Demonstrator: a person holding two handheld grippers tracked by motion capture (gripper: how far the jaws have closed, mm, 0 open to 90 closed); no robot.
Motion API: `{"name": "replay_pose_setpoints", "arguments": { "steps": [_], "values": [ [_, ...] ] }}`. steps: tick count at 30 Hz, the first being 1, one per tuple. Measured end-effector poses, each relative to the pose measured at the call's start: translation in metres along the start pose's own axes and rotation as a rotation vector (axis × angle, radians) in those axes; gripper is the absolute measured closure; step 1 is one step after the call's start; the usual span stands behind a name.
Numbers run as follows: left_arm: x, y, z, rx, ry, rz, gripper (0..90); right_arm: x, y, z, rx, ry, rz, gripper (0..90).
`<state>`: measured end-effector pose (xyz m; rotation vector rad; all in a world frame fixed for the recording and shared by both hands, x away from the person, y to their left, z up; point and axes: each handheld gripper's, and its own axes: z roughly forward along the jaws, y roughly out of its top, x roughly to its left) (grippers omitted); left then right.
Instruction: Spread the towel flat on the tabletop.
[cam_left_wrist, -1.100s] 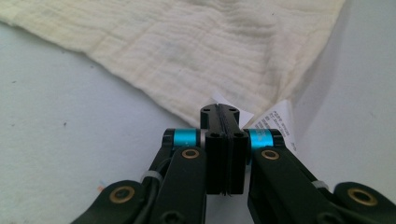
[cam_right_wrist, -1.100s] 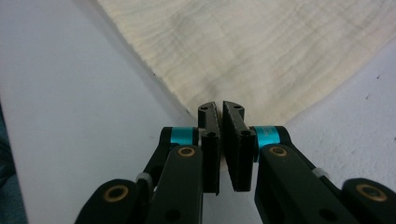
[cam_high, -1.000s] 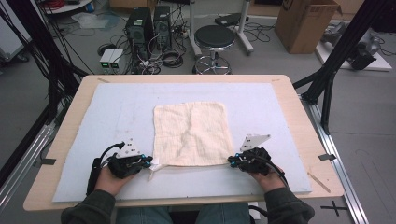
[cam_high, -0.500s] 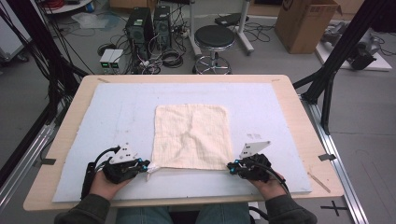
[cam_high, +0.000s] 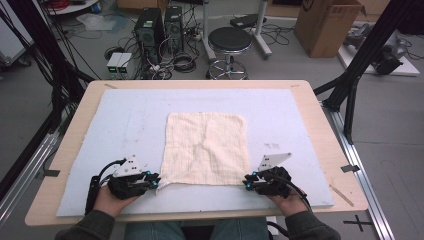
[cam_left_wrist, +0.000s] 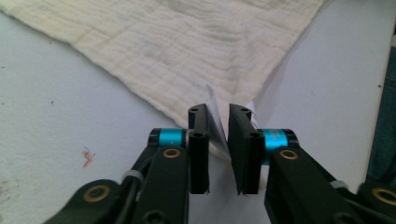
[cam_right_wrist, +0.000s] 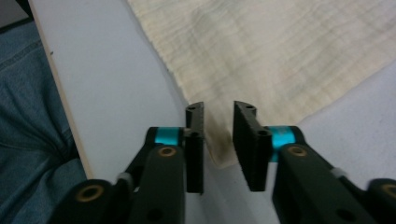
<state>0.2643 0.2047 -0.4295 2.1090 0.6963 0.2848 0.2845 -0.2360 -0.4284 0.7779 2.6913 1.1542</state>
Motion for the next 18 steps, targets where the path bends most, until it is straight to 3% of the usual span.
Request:
{"name": "replay_pose_setpoints", "arguments": {
  "steps": [3,7,18],
  "values": [
    [0.002,0.003,0.000,-0.037,-0.008,-0.029,68.4,-0.003,-0.001,-0.004,-0.044,0.004,0.013,62.8],
    [0.005,0.007,0.001,-0.069,-0.002,-0.039,62.5,-0.007,-0.001,-0.010,-0.093,-0.005,0.038,58.5],
    [0.008,0.011,0.004,-0.103,0.014,-0.063,51.0,-0.020,0.002,-0.013,-0.154,-0.034,0.100,46.5]
  ]
}}
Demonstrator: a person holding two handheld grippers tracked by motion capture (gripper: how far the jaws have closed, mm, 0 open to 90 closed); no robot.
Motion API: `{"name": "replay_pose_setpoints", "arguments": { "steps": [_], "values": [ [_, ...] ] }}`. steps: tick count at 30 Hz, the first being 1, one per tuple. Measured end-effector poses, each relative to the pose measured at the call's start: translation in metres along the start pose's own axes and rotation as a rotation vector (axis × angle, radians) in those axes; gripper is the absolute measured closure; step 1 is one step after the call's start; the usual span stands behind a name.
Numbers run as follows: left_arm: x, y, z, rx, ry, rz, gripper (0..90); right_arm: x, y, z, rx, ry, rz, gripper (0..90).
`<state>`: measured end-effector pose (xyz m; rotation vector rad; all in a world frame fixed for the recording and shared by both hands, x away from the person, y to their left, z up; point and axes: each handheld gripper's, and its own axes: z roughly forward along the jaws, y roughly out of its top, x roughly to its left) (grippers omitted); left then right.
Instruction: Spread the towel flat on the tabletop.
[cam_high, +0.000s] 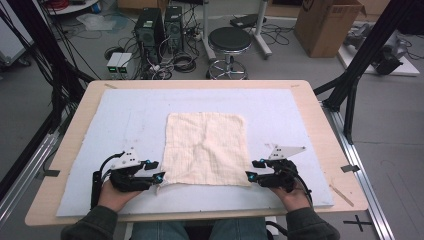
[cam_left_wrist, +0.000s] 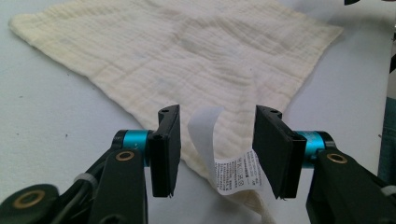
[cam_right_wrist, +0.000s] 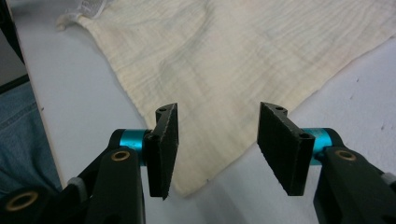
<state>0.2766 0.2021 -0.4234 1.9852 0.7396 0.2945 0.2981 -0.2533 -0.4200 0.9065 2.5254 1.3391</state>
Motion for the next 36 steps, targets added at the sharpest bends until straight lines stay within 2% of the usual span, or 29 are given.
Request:
{"name": "replay_pose_setpoints", "arguments": {
  "steps": [8,15,21,25,36],
  "values": [
    [0.001,0.002,-0.001,-0.004,0.016,-0.005,44.6,-0.003,0.004,0.005,-0.008,-0.011,0.014,35.8],
    [0.002,0.007,0.000,-0.011,0.020,-0.029,38.3,-0.007,0.011,0.006,-0.024,-0.032,0.010,26.9],
    [0.004,0.013,0.002,-0.011,0.026,-0.039,35.4,-0.016,0.016,0.003,-0.036,-0.069,0.011,23.5],
    [0.006,0.017,0.002,0.002,0.035,-0.031,35.2,-0.021,0.022,0.003,-0.047,-0.065,0.027,22.0],
    [0.015,0.031,0.011,0.012,0.048,-0.060,34.9,-0.028,0.035,0.006,-0.071,-0.062,0.038,20.3]
  ]
}}
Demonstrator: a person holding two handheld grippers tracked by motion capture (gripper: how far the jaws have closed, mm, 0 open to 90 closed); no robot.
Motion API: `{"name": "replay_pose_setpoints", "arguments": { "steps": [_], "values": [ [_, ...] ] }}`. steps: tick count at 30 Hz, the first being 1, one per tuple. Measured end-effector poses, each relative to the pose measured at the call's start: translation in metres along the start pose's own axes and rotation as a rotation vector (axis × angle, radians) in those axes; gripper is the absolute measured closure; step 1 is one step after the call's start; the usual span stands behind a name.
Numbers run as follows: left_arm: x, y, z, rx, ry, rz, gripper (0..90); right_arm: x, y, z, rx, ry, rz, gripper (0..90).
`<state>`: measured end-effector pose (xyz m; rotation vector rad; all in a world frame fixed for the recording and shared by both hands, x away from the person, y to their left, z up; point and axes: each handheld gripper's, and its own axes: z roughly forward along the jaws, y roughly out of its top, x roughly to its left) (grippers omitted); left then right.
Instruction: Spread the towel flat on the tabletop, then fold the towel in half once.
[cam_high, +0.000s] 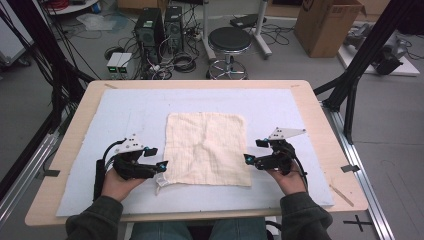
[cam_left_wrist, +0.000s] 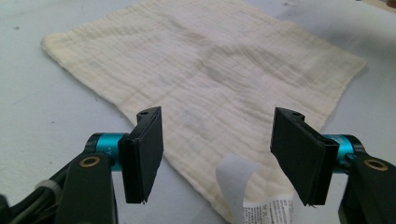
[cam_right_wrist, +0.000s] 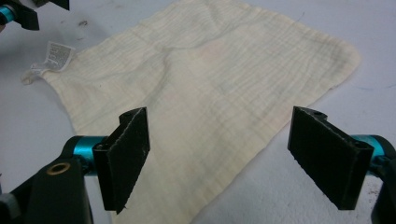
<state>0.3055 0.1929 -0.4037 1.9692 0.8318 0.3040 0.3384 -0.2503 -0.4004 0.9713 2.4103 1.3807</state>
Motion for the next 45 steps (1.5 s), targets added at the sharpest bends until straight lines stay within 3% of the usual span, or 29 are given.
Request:
{"name": "replay_pose_setpoints", "arguments": {
  "steps": [3,6,15,26,28,37,45],
  "values": [
    [0.003,0.007,0.004,0.024,-0.005,0.010,35.0,-0.003,0.001,0.001,-0.002,-0.001,0.003,20.3],
    [0.005,0.013,0.007,0.008,-0.003,0.010,35.4,-0.005,0.002,0.001,0.003,-0.001,0.007,20.3],
    [0.012,0.029,0.015,0.025,-0.005,0.017,35.7,-0.012,0.014,0.008,0.017,0.005,0.006,20.3],
    [0.027,0.044,0.024,0.027,-0.005,-0.018,40.5,-0.026,0.035,0.018,0.054,-0.003,0.007,21.0],
    [0.032,0.048,0.025,0.019,-0.007,-0.041,41.1,-0.031,0.040,0.020,0.057,-0.010,0.006,21.1],
    [0.058,0.066,0.035,0.000,0.038,-0.105,43.0,-0.054,0.064,0.028,0.076,-0.044,0.008,28.3],
    [0.080,0.079,0.051,0.016,0.123,-0.106,46.1,-0.077,0.084,0.037,0.089,-0.075,0.034,34.1]
  ]
}}
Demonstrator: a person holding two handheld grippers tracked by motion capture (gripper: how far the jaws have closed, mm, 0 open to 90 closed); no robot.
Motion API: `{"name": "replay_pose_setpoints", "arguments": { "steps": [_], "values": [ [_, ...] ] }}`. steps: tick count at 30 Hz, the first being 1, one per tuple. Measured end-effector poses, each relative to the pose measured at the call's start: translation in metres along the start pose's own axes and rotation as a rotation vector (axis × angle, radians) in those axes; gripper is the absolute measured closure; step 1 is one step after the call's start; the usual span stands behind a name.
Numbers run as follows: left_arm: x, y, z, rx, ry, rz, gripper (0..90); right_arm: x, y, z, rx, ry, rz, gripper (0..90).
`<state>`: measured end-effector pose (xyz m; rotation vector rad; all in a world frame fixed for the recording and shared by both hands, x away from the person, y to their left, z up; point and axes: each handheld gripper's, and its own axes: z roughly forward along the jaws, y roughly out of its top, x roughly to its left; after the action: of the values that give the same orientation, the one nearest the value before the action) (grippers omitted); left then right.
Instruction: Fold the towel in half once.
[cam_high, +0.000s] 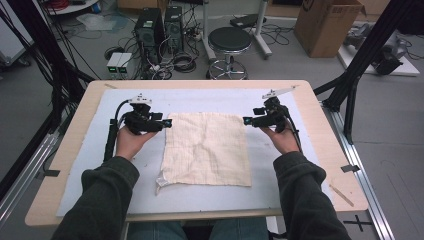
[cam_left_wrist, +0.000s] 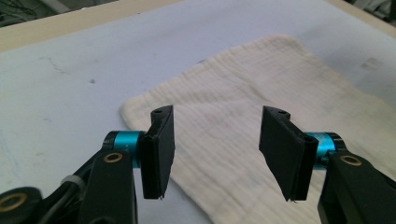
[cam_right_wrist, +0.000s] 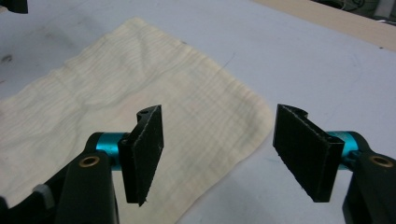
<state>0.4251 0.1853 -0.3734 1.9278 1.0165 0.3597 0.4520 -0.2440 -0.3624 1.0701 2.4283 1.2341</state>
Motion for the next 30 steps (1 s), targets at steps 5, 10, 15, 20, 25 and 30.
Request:
{"name": "replay_pose_setpoints", "arguments": {
  "steps": [5,10,15,20,25,30],
  "values": [
    [0.009,0.007,0.018,-0.002,0.044,-0.005,48.6,-0.012,0.008,0.010,0.001,-0.034,0.016,44.6],
    [0.018,0.001,0.038,0.032,0.086,-0.028,51.2,-0.023,0.004,0.030,0.035,-0.062,0.047,53.5],
    [0.027,-0.008,0.054,0.069,0.132,-0.059,52.2,-0.029,-0.002,0.049,0.067,-0.074,0.072,56.5],
    [0.031,-0.013,0.067,0.055,0.169,-0.073,53.3,-0.033,-0.006,0.061,0.080,-0.082,0.102,56.4],
    [0.030,-0.018,0.079,0.060,0.190,-0.090,53.5,-0.038,-0.011,0.069,0.080,-0.086,0.154,56.2],
    [0.028,-0.021,0.087,0.087,0.216,-0.085,59.6,-0.039,-0.015,0.078,0.115,-0.096,0.176,58.2]
  ]
}}
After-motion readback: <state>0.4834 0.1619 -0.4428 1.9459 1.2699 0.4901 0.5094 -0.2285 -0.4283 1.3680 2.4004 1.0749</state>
